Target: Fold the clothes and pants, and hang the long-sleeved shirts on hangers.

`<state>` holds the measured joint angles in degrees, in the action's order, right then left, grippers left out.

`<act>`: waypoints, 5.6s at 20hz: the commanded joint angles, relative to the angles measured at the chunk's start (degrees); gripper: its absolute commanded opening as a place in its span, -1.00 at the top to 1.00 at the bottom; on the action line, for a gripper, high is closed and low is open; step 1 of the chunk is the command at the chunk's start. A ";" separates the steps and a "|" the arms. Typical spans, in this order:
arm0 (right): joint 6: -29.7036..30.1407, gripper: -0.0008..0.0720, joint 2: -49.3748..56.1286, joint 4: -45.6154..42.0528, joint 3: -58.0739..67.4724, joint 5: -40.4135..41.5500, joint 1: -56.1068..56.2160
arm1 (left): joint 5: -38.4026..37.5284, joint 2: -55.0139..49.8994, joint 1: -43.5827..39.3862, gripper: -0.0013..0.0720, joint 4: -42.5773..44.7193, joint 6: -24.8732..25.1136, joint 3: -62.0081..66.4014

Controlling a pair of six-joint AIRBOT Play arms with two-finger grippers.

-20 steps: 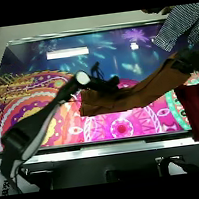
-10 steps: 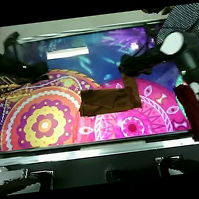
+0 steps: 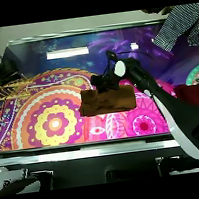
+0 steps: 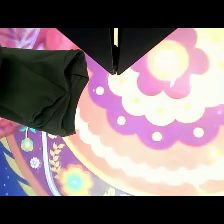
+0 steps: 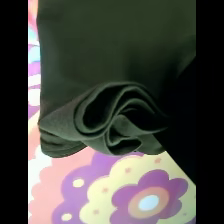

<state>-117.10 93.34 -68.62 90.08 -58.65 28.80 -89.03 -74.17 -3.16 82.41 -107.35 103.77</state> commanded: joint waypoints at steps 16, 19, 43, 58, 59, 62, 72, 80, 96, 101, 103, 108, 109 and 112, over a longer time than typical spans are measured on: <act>10.71 -0.36 0.50 16.26 0.07 2.99 -2.05 | 0.11 0.07 0.57 0.92 0.37 0.87 -0.02; 15.80 -0.36 -5.38 15.15 0.07 -6.27 -12.55 | 0.07 0.09 0.59 0.92 0.39 0.90 -0.02; 46.45 -0.31 8.13 25.83 -21.24 -9.66 -36.98 | -0.46 0.22 0.13 0.92 0.35 0.57 -0.02; 20.76 0.90 7.43 5.31 8.35 -0.72 -36.52 | 0.59 -0.04 0.20 0.92 0.59 -1.07 -0.02; 19.23 0.90 7.43 4.37 10.29 -0.48 -37.79 | 0.59 -0.15 0.22 0.92 0.61 -1.07 -0.02; 15.82 0.90 7.43 4.24 15.02 0.76 -43.17 | 0.57 -0.74 0.22 0.92 0.61 -1.07 -0.02; -0.81 0.90 7.04 -8.72 24.22 -1.29 -60.87 | 0.59 -2.69 0.24 0.92 1.86 -1.09 -0.02; -15.91 0.90 1.49 -16.57 24.20 -10.62 -64.65 | 0.57 -2.69 0.22 0.92 1.84 -1.29 -0.02; -12.46 0.90 -1.55 -32.50 24.20 -36.11 -64.65 | -4.44 -2.34 0.22 0.92 1.60 -1.25 0.00; -11.23 0.90 -2.12 -33.64 24.17 -42.07 -64.65 | -6.75 -2.23 0.22 0.92 1.62 -1.20 0.00; -10.01 0.90 -2.12 -33.77 24.17 -44.39 -64.67 | -6.80 -2.23 0.22 0.92 1.64 -1.07 0.00; -2.51 0.90 -2.36 -36.65 23.65 -47.41 -64.67 | -6.78 -2.23 0.22 0.92 1.64 -1.07 0.00; -1.60 0.90 -2.71 -38.21 22.29 -47.39 -64.67 | -6.78 -2.23 0.22 0.92 1.64 -1.07 0.00; 2.03 0.90 -2.99 -41.62 16.06 -47.43 -64.67 | -6.78 -2.23 0.22 0.92 1.66 -1.07 0.00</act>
<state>-119.44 90.67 -106.85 110.43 -105.14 -35.83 -95.72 -76.42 -2.96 84.01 -108.42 103.77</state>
